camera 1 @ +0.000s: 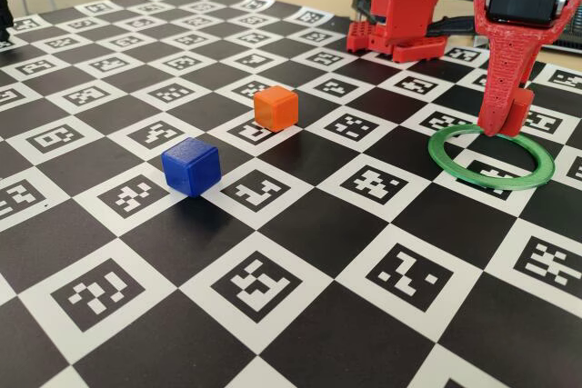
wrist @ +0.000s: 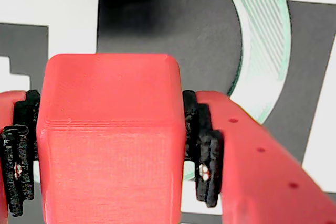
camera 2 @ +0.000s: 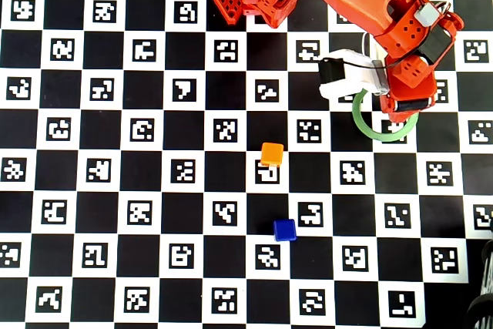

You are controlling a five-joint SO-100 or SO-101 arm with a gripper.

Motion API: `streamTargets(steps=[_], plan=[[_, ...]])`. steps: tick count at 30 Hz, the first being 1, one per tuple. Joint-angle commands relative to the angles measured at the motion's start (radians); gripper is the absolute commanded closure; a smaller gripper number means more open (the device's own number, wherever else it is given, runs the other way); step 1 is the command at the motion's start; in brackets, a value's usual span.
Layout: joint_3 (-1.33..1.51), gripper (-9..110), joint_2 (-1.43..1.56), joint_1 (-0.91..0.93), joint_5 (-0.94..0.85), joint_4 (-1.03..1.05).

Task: Grab the red cube then put it in the green circle then put the blue cube on top and finally the orange cube on top

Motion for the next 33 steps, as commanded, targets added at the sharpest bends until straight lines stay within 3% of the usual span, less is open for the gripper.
streamTargets(steps=[1, 33], plan=[[-0.011, 98, 0.083, -0.012, 0.017, -0.023], [0.087, 98, 0.069, 0.035, 0.015, -0.12]])
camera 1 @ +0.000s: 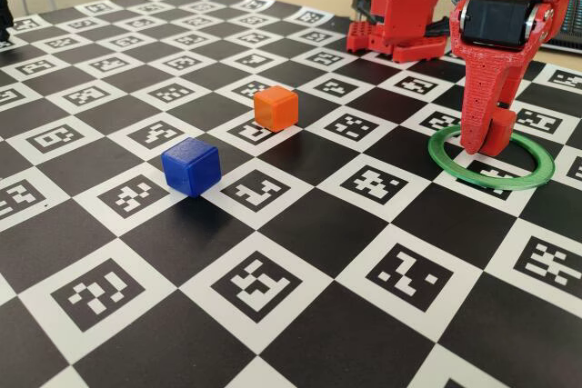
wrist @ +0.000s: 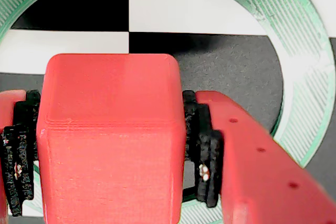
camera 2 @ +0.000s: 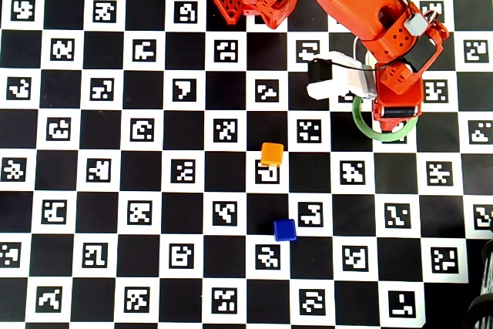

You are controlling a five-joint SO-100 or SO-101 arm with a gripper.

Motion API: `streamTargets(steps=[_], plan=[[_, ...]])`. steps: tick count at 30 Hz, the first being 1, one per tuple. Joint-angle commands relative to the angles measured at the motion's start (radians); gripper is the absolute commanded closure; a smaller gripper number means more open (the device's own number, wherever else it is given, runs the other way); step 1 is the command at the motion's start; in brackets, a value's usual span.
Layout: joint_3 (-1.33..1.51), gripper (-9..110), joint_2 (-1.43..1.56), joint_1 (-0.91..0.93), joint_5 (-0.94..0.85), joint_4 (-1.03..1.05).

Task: Grab the red cube then put it in the green circle then put the blue cube on top and finally the orange cube on top

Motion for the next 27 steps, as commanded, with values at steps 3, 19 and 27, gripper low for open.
streamTargets(steps=[3, 19, 27], plan=[[-0.008, 98, 0.06, -0.017, -0.008, -0.008], [-0.018, 97, -0.002, -0.031, -0.002, -0.008], [-0.025, 97, -0.009, -0.038, 0.002, -0.009]])
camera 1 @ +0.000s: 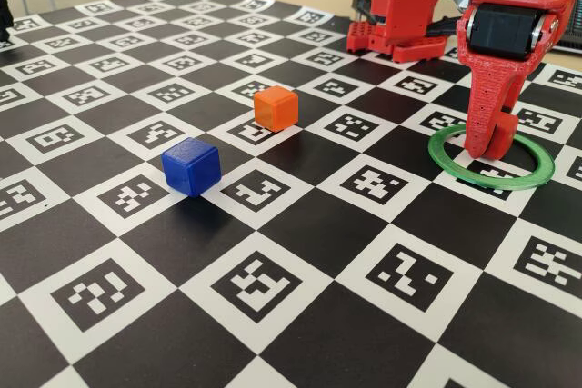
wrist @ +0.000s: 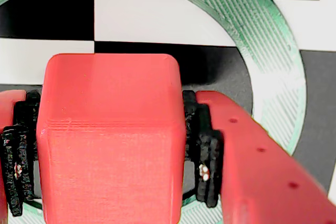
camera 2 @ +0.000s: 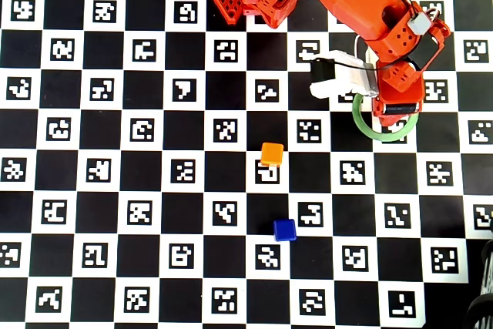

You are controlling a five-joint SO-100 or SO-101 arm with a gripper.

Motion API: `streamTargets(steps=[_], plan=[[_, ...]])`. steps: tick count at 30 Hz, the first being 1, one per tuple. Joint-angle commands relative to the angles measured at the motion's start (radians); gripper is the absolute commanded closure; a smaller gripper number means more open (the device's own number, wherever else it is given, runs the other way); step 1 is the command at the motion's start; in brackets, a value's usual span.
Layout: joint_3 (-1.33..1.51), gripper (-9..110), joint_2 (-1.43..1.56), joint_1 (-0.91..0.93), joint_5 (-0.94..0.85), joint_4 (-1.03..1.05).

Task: Grab the red cube then put it in the green circle then put the blue cube on top and finally the orange cube on top

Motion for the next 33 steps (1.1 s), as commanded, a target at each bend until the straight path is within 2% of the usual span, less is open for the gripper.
streamTargets(steps=[1, 14, 28, 33], plan=[[-0.029, 97, 0.015, -0.011, 0.002, -0.005], [-0.041, 94, 0.003, -0.009, 0.009, 0.005], [-0.014, 73, 0.021, -0.046, 0.04, -0.018], [-0.014, 71, 0.038, -0.028, 0.023, -0.031]])
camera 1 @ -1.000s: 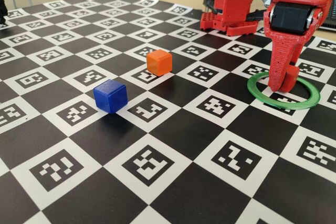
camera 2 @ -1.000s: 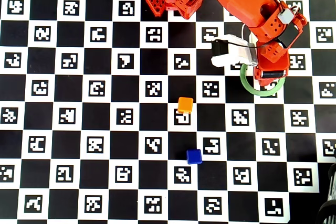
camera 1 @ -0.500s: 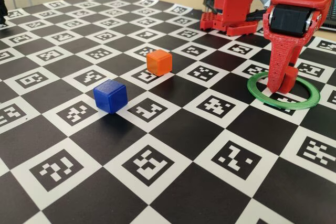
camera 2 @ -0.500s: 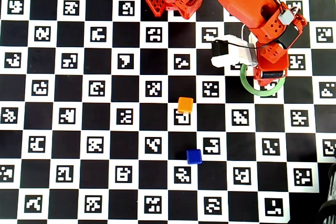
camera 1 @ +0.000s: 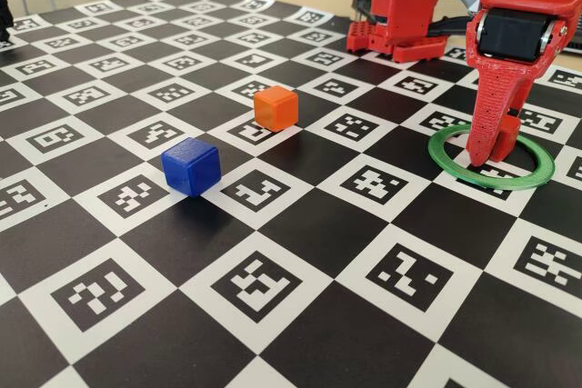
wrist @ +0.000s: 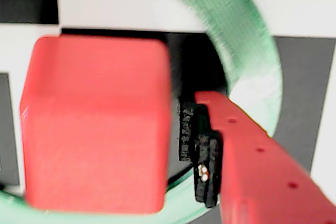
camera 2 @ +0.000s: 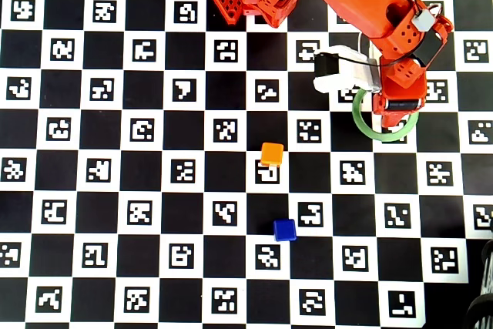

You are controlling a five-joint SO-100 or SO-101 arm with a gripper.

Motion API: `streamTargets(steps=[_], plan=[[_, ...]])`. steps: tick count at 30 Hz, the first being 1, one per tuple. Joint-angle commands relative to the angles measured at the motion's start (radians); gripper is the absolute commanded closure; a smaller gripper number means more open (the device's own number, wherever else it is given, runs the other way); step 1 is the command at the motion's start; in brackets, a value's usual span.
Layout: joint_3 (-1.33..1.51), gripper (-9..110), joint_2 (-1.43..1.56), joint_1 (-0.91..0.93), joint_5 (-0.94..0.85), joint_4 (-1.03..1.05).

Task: Grab the red cube then put it in the green circle then put the blue cube on top and finally the orange cube on top

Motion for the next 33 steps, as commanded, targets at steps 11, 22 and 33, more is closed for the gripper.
streamTargets(steps=[11, 22, 33], plan=[[-0.109, 70, 0.124, 0.066, -0.054, 0.14], [-0.31, 70, 0.268, 0.117, -0.124, 0.419], [-0.468, 69, 0.296, 0.36, -0.43, 0.634]])
